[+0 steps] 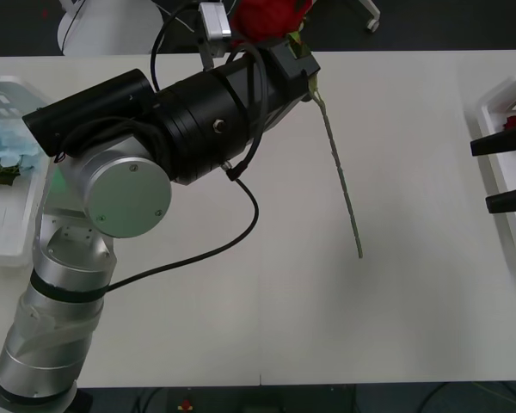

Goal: Put the red flowers into the right box and the blue flowers into the left box

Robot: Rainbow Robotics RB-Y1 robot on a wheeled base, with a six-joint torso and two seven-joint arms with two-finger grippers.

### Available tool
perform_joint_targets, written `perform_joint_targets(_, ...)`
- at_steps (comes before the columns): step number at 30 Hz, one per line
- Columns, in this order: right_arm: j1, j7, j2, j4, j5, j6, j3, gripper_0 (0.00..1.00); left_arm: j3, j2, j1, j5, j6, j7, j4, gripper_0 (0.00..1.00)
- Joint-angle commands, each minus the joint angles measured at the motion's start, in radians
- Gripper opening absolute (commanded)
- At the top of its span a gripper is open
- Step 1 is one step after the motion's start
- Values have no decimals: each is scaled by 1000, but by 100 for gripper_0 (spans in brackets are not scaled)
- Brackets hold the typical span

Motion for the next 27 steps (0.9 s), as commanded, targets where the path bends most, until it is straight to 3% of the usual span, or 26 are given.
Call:
perform_joint_targets(1,40,6,-26,-26,-53,50,-55,100,-32,-48,-10,29,-19,-46,-32,0)
perform_joint_targets(8,92,-126,12,-63,-58,82,-51,100,-49,-60,-41,46,-19,-46,11,0)
perform_joint_targets(21,137,-388,170,-268,34,82,-48,100,-57,-66,-77,75,-19,-51,72,0)
perform_joint_targets(27,172,-491,238,-357,120,13,33,100,-58,-65,-96,95,-19,-52,100,0)
